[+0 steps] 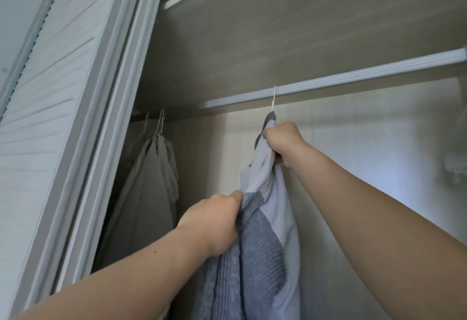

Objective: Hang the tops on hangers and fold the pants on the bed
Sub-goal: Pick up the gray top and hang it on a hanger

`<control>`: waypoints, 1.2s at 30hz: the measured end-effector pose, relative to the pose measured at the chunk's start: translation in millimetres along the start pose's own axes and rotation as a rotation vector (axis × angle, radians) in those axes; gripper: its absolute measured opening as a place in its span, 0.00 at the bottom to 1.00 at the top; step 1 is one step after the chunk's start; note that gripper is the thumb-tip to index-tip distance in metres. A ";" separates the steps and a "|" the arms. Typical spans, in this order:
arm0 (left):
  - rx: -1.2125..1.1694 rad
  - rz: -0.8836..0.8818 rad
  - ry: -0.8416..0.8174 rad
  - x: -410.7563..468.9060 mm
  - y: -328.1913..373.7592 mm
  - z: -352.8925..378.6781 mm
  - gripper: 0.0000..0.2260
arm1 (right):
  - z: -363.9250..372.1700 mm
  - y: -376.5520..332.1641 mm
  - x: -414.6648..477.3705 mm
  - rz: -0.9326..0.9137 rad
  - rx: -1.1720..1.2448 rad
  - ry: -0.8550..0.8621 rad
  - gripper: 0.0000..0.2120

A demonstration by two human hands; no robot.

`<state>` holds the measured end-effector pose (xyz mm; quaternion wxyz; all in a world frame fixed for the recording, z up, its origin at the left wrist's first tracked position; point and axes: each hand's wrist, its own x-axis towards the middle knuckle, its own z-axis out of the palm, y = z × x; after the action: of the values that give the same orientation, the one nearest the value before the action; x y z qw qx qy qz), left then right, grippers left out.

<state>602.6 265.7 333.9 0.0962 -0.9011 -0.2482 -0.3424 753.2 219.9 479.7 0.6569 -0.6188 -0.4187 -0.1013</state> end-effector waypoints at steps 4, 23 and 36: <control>0.051 -0.058 -0.094 -4.1 -10.8 -11.5 0.11 | -3.9 -9.9 -33.0 -0.070 -0.299 -0.144 0.08; 0.343 -0.284 -0.189 -19.6 -73.0 -72.0 0.09 | 92.5 4.9 -48.6 -0.435 -0.295 -0.115 0.16; 0.426 -0.426 -0.243 -9.8 -88.1 -36.0 0.17 | 215.9 17.5 -4.9 -0.337 -0.149 -0.369 0.18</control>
<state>530.6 325.1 354.6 0.1783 -0.8227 -0.5070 -0.1852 669.9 415.5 438.5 0.4959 -0.5950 -0.6200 -0.1252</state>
